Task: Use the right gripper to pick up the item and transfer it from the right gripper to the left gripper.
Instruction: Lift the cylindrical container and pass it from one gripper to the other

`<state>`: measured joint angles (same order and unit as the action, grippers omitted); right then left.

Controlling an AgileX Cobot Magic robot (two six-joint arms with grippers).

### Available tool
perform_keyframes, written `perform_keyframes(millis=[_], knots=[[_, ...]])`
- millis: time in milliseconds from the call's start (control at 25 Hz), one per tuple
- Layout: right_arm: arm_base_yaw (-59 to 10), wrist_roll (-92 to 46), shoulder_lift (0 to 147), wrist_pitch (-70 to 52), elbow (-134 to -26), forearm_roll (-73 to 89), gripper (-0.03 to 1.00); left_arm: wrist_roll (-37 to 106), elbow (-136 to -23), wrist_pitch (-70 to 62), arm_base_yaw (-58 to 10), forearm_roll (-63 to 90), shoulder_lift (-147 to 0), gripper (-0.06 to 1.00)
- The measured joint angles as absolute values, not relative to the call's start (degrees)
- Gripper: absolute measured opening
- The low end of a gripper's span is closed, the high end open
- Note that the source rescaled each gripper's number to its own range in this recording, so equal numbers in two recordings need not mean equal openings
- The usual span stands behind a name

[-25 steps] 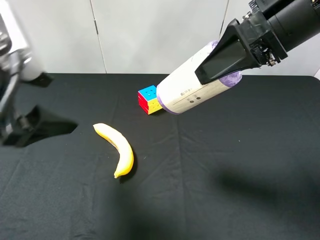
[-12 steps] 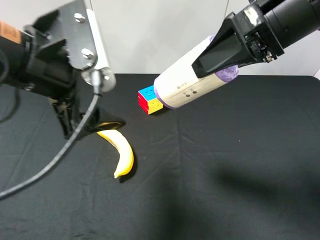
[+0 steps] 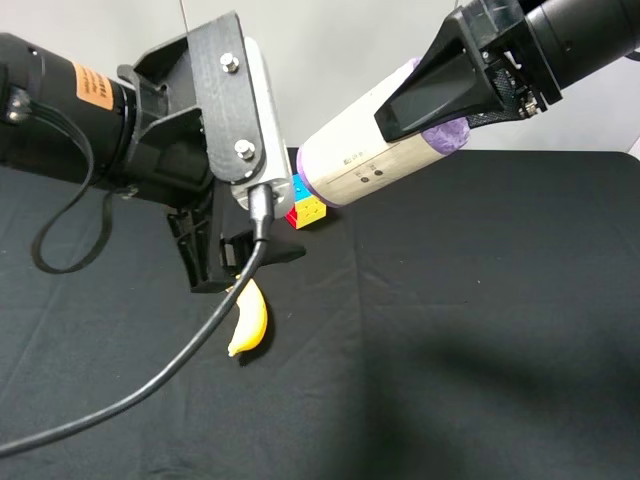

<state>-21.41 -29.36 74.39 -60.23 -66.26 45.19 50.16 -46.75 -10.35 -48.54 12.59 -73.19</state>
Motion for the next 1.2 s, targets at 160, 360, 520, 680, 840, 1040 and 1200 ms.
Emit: perform_keyframes(millis=[160, 360, 520, 680, 840, 1040, 1200], knots=[[-21.4, -29.4, 74.4, -60.4, -66.3, 45.8, 0.05, 50.5, -46.8, -7.0, -48.7, 12.7, -74.9, 0.91], [-21.4, -29.4, 74.4, -60.4, -66.3, 46.3, 0.05, 50.5, -46.8, -2.6, -50.8, 12.7, -75.7, 0.91], [-21.4, -29.4, 74.4, -60.4, -66.3, 46.5, 0.05, 50.5, -46.8, -1.1, -52.2, 12.7, -75.7, 0.88], [-21.4, -29.4, 74.4, -60.4, -66.3, 46.5, 0.05, 50.5, -46.8, 2.6, -52.3, 12.7, -75.7, 0.86], [-21.4, -29.4, 74.4, -60.5, -66.3, 46.5, 0.05, 50.5, -46.8, 4.1, -52.3, 12.8, -75.7, 0.82], [-21.4, -29.4, 74.4, -60.5, -66.3, 46.5, 0.05, 50.5, -46.8, 4.4, -52.3, 12.8, -75.7, 0.79], [-21.4, -29.4, 74.4, -60.8, -66.3, 48.3, 0.05, 50.5, -46.8, 4.5, -52.6, 12.8, -75.7, 0.77]])
